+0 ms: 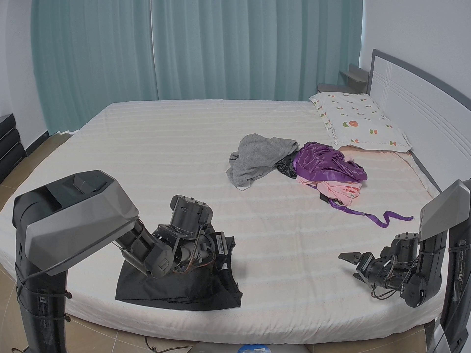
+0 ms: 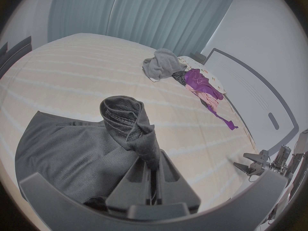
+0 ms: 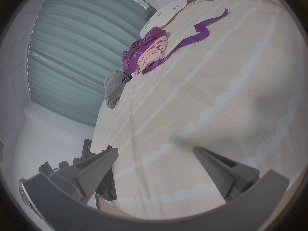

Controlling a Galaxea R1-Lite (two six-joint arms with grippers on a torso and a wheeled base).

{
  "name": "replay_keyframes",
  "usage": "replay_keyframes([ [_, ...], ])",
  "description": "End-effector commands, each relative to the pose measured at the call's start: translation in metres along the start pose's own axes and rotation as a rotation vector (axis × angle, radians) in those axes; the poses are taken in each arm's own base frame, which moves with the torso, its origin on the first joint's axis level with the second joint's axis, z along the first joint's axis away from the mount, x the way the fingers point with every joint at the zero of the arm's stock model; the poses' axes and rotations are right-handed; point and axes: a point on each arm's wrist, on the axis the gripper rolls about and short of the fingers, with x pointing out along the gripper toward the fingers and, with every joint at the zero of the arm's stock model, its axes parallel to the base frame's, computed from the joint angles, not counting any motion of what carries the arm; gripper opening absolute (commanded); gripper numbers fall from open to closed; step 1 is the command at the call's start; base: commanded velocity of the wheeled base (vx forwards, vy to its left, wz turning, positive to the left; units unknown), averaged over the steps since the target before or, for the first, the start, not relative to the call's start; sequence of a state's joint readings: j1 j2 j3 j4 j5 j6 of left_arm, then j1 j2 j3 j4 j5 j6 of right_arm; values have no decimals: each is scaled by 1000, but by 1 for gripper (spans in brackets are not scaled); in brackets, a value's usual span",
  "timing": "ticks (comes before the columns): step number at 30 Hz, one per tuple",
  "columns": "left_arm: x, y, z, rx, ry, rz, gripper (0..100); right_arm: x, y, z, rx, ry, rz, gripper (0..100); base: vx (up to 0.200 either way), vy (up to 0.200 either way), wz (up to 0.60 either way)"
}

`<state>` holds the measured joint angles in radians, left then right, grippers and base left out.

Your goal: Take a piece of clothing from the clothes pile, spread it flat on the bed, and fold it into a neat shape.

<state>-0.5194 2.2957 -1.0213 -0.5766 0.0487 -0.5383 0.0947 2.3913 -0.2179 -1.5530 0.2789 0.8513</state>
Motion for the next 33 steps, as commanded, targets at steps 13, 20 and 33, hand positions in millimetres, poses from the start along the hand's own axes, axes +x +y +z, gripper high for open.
replay_keyframes([
  [13,3,-10,-5,-49,1,-20,100,1,0,-2,-13,3,4,100,0,0,0],
  [20,-23,6,11,-165,-35,-2,100,1,0,-2,-14,3,4,100,0,0,0],
  [33,-50,94,8,-514,-53,23,100,2,-1,-5,-38,15,-1,100,0,46,0],
])
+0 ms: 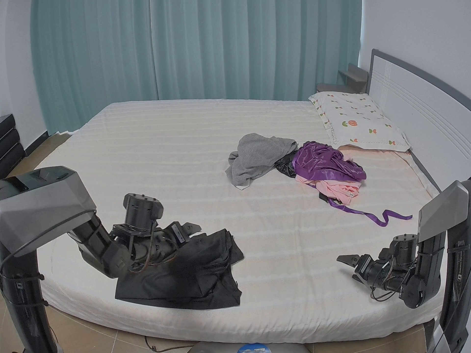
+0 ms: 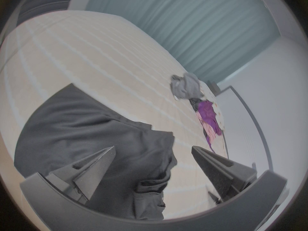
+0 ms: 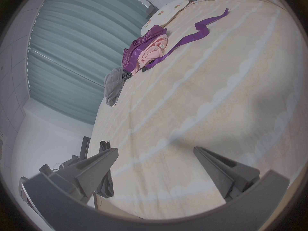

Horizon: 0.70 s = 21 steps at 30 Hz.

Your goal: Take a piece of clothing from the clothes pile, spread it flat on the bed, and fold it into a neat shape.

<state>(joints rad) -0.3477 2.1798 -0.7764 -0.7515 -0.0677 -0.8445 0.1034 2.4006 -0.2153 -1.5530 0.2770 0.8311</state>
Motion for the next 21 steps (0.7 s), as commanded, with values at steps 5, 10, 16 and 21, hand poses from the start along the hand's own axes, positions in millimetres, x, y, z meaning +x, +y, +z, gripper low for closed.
replay_keyframes([
  [5,-4,52,12,-176,-4,90,100,2,-2,-3,-37,10,-5,100,0,200,0],
  [10,-7,57,12,-200,0,94,100,2,-2,-3,-38,11,-4,100,0,200,0],
  [16,-13,60,9,-231,2,65,100,0,0,-4,-43,13,0,100,0,200,0],
  [21,-12,60,10,-231,1,61,100,2,12,-17,-88,24,5,100,0,200,0],
])
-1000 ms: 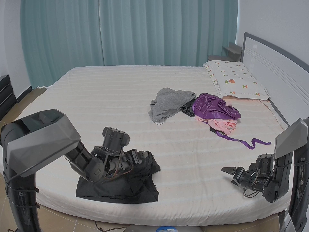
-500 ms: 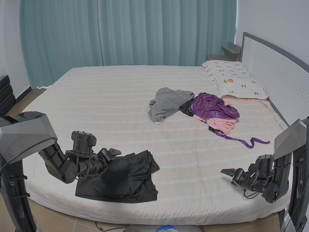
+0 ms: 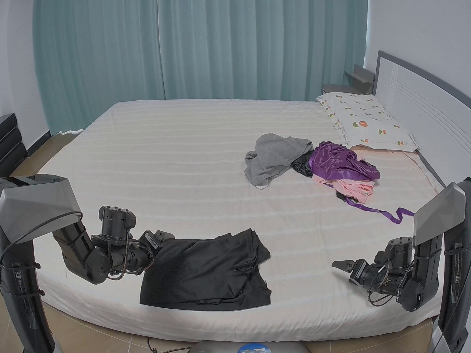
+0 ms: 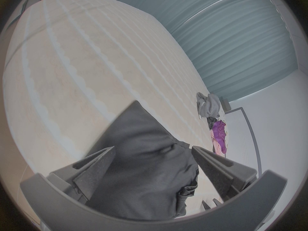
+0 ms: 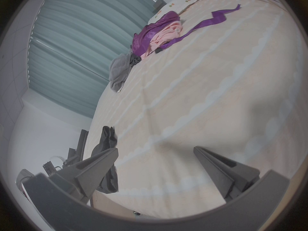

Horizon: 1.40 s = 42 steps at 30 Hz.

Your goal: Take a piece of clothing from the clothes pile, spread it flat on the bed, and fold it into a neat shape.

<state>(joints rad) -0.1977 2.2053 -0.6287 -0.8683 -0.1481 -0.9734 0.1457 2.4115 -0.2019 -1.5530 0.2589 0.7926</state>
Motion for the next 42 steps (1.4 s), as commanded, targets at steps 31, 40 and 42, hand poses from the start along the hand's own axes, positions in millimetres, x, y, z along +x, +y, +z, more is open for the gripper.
replay_keyframes([
  [31,2,1,-2,10,20,-7,100,21,80,-25,-400,-109,-6,100,0,135,0],
  [40,2,0,-2,15,18,-8,100,28,87,-33,-483,-97,-87,100,0,0,0],
  [42,2,0,-3,15,20,-7,100,29,87,-32,-484,-96,-87,100,0,0,0],
])
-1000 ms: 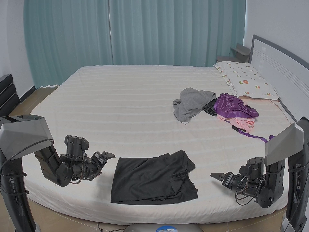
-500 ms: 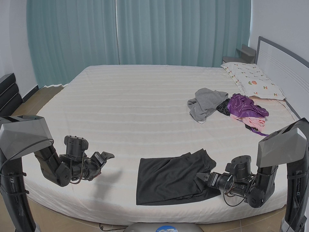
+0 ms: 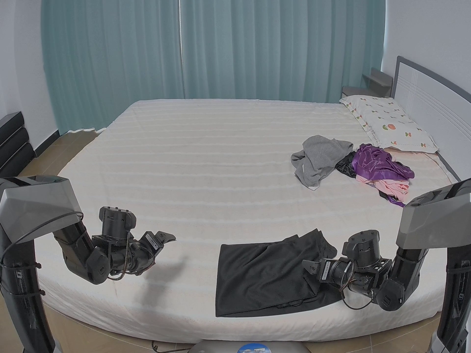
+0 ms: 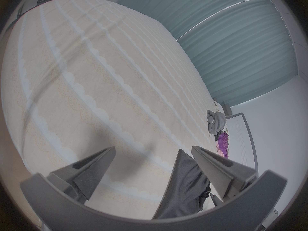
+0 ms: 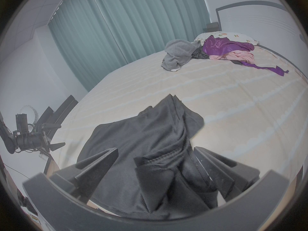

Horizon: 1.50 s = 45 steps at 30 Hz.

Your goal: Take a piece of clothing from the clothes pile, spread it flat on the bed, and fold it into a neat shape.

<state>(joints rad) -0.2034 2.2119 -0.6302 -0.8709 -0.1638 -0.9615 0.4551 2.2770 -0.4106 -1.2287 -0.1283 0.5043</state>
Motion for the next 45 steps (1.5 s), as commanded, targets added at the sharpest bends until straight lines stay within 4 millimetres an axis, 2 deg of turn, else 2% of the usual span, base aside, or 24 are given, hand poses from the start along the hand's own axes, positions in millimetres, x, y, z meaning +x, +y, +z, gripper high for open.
replay_keyframes([
  [1,0,0,0,0,1,0,100,5,6,0,-12,-6,13,100,0,0,0],
  [4,0,0,0,0,-2,-1,100,10,6,-7,-22,21,2,100,0,0,0],
  [31,0,1,0,2,-7,2,100,23,6,-10,-36,140,-82,100,0,0,0],
  [38,0,1,-1,3,-6,4,100,26,-5,-10,-47,98,-205,100,0,0,0],
  [42,0,1,-1,3,-5,5,100,20,-10,-15,-66,111,-226,100,0,0,0],
  [45,0,1,-1,3,-5,5,100,2,-11,-4,-53,86,-218,100,0,0,0],
])
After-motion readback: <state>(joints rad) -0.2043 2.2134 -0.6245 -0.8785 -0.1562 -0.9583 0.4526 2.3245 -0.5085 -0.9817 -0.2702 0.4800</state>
